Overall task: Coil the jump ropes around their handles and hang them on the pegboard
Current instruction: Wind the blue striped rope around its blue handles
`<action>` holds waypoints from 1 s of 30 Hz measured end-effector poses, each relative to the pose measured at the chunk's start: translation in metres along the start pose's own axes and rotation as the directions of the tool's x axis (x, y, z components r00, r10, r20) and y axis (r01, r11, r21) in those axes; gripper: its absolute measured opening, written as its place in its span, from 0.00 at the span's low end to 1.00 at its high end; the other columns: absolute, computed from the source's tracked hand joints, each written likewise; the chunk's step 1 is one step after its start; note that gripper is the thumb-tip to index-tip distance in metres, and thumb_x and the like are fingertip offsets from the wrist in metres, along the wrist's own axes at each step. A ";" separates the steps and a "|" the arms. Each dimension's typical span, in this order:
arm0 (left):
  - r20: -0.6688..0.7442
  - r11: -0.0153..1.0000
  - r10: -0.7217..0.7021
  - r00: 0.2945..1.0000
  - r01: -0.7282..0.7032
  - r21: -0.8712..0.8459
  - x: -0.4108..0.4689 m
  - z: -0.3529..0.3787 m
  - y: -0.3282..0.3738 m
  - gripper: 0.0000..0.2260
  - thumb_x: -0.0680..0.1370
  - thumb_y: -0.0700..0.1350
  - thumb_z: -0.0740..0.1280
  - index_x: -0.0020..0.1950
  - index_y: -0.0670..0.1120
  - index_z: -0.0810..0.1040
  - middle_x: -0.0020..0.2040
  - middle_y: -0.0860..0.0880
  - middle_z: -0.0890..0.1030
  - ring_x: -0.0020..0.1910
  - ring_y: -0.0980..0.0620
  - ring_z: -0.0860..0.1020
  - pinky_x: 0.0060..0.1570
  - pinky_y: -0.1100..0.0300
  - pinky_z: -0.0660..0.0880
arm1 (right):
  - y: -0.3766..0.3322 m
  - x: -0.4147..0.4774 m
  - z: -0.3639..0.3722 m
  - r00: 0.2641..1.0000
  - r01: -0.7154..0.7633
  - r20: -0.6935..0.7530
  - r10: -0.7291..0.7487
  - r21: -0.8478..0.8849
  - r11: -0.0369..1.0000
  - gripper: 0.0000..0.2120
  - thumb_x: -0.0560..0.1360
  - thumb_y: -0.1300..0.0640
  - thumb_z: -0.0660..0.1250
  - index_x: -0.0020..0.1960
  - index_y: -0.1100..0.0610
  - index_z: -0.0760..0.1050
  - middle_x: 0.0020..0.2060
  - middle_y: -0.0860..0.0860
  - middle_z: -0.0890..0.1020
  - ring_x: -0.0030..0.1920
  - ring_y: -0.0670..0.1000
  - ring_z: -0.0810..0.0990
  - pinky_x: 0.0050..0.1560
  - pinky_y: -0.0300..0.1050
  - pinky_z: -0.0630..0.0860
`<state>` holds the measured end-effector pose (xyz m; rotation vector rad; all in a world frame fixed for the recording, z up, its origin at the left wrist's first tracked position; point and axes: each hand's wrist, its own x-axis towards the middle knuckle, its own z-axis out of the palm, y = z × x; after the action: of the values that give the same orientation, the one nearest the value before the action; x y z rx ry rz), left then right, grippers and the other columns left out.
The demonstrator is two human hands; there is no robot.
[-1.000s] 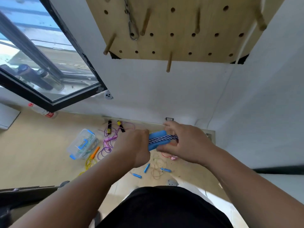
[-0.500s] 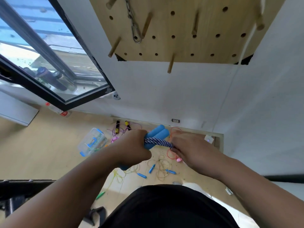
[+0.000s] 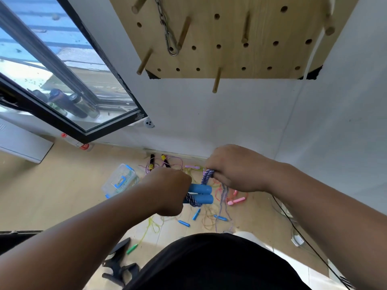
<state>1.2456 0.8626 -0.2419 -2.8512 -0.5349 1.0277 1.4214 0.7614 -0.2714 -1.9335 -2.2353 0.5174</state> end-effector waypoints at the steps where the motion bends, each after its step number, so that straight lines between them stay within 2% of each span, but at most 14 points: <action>1: 0.001 1.000 -0.030 1.000 0.030 0.000 0.003 0.000 -0.003 0.08 0.75 0.45 0.66 0.50 0.51 0.69 0.42 0.53 0.72 0.42 0.49 0.75 0.41 0.56 0.74 | -0.005 -0.001 -0.002 1.000 -0.024 0.020 0.023 0.042 0.999 0.11 0.81 0.53 0.58 0.39 0.47 0.65 0.35 0.50 0.72 0.41 0.51 0.73 0.40 0.46 0.66; 3: -0.005 0.995 -0.103 0.995 0.102 -0.015 0.010 0.003 -0.010 0.09 0.75 0.45 0.67 0.54 0.51 0.72 0.46 0.52 0.76 0.43 0.49 0.75 0.42 0.56 0.73 | -0.016 -0.004 -0.002 0.997 -0.074 0.021 0.072 0.099 0.992 0.12 0.81 0.52 0.60 0.40 0.46 0.64 0.35 0.50 0.71 0.39 0.50 0.71 0.38 0.47 0.64; 5: -0.038 0.978 -0.190 0.981 0.186 -0.090 0.016 0.007 -0.018 0.12 0.74 0.46 0.67 0.57 0.50 0.73 0.48 0.51 0.79 0.43 0.49 0.74 0.40 0.57 0.73 | -0.026 -0.009 0.003 0.989 -0.126 -0.062 0.137 0.158 0.979 0.11 0.81 0.48 0.61 0.41 0.45 0.63 0.34 0.46 0.71 0.38 0.52 0.71 0.38 0.47 0.63; 8: -0.103 0.924 -0.293 0.951 0.253 -0.288 0.021 0.008 -0.027 0.10 0.73 0.47 0.67 0.53 0.50 0.73 0.41 0.54 0.74 0.41 0.50 0.75 0.37 0.59 0.70 | -0.032 -0.016 0.017 0.937 -0.224 -0.201 0.285 0.278 0.934 0.16 0.79 0.35 0.50 0.39 0.41 0.66 0.31 0.43 0.69 0.35 0.46 0.69 0.37 0.47 0.64; 10: -0.129 0.886 -0.327 0.936 0.257 -0.385 0.021 0.009 -0.029 0.09 0.72 0.47 0.67 0.49 0.52 0.70 0.39 0.55 0.72 0.39 0.51 0.74 0.34 0.59 0.67 | -0.029 -0.021 0.027 0.892 -0.262 -0.282 0.353 0.314 0.913 0.21 0.78 0.36 0.44 0.44 0.42 0.73 0.32 0.41 0.71 0.37 0.46 0.73 0.38 0.45 0.68; 13: -0.117 0.806 -0.375 0.920 0.261 -0.531 0.020 0.012 -0.027 0.09 0.71 0.46 0.68 0.49 0.50 0.73 0.40 0.52 0.76 0.37 0.53 0.75 0.33 0.59 0.68 | -0.025 -0.027 0.044 0.818 -0.246 -0.472 0.328 0.228 0.942 0.17 0.80 0.44 0.52 0.54 0.45 0.79 0.37 0.41 0.79 0.38 0.48 0.79 0.40 0.40 0.68; 14: -0.092 0.748 -0.381 0.920 0.248 -0.616 0.019 0.012 -0.025 0.09 0.71 0.45 0.70 0.48 0.49 0.74 0.40 0.51 0.77 0.37 0.53 0.76 0.33 0.59 0.68 | -0.025 -0.028 0.050 0.817 -0.244 -0.472 0.332 0.240 0.940 0.16 0.80 0.44 0.53 0.57 0.44 0.79 0.39 0.42 0.81 0.40 0.50 0.79 0.41 0.41 0.69; 16: -0.042 0.568 -0.366 0.929 0.188 -0.802 0.017 0.008 -0.020 0.09 0.70 0.40 0.72 0.45 0.48 0.75 0.37 0.50 0.78 0.33 0.53 0.76 0.32 0.60 0.70 | -0.023 -0.028 0.058 0.855 -0.279 -0.323 0.407 0.375 0.884 0.18 0.80 0.39 0.49 0.64 0.37 0.73 0.44 0.43 0.80 0.46 0.53 0.78 0.45 0.46 0.76; 18: -0.024 0.425 -0.346 0.938 0.134 -0.895 0.013 0.001 -0.017 0.09 0.69 0.35 0.72 0.43 0.45 0.75 0.34 0.48 0.77 0.31 0.53 0.74 0.33 0.60 0.72 | -0.020 -0.030 0.070 0.860 -0.321 -0.234 0.453 0.442 0.838 0.18 0.78 0.36 0.45 0.63 0.34 0.66 0.44 0.46 0.78 0.48 0.54 0.77 0.46 0.52 0.78; 20: -0.032 0.410 -0.317 0.948 0.107 -0.906 0.010 -0.004 -0.014 0.08 0.69 0.35 0.71 0.43 0.44 0.75 0.33 0.49 0.77 0.29 0.53 0.74 0.33 0.60 0.73 | -0.016 -0.032 0.076 0.845 -0.357 -0.218 0.489 0.450 0.819 0.20 0.78 0.35 0.43 0.61 0.39 0.67 0.46 0.49 0.77 0.46 0.54 0.79 0.46 0.51 0.78; 24: -0.005 0.388 -0.248 0.969 0.094 -0.917 0.007 -0.009 -0.013 0.09 0.69 0.35 0.72 0.46 0.41 0.76 0.34 0.48 0.79 0.31 0.53 0.77 0.37 0.55 0.77 | -0.010 -0.033 0.079 0.834 -0.391 -0.102 0.543 0.586 0.710 0.29 0.75 0.26 0.39 0.59 0.40 0.70 0.52 0.48 0.77 0.54 0.53 0.78 0.55 0.55 0.78; 28: -0.004 0.331 -0.177 0.984 0.056 -0.942 -0.001 -0.013 -0.014 0.09 0.69 0.34 0.71 0.47 0.40 0.76 0.36 0.46 0.78 0.33 0.52 0.77 0.39 0.53 0.78 | -0.011 -0.042 0.073 0.841 -0.276 -0.025 0.540 0.839 0.468 0.28 0.72 0.22 0.44 0.57 0.30 0.76 0.59 0.41 0.79 0.70 0.48 0.71 0.71 0.69 0.65; 29: -0.008 0.319 -0.153 0.988 0.041 -0.947 -0.004 -0.015 -0.014 0.10 0.68 0.34 0.71 0.47 0.40 0.75 0.36 0.46 0.78 0.32 0.52 0.76 0.39 0.53 0.77 | -0.010 -0.044 0.071 0.853 -0.240 -0.052 0.520 0.845 0.477 0.26 0.73 0.22 0.44 0.57 0.28 0.76 0.60 0.39 0.79 0.72 0.48 0.69 0.72 0.70 0.63; 30: -0.013 0.306 -0.123 0.992 0.025 -0.952 -0.008 -0.017 -0.013 0.10 0.67 0.35 0.71 0.45 0.41 0.75 0.35 0.46 0.77 0.31 0.52 0.76 0.38 0.53 0.76 | -0.010 -0.045 0.068 0.873 -0.203 -0.105 0.476 0.809 0.552 0.24 0.75 0.25 0.44 0.56 0.28 0.75 0.59 0.36 0.78 0.71 0.49 0.69 0.71 0.70 0.64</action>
<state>1.2465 0.8735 -0.2218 -3.7135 -1.8149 0.6133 1.3975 0.7053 -0.3261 -1.7518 -1.0840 0.9554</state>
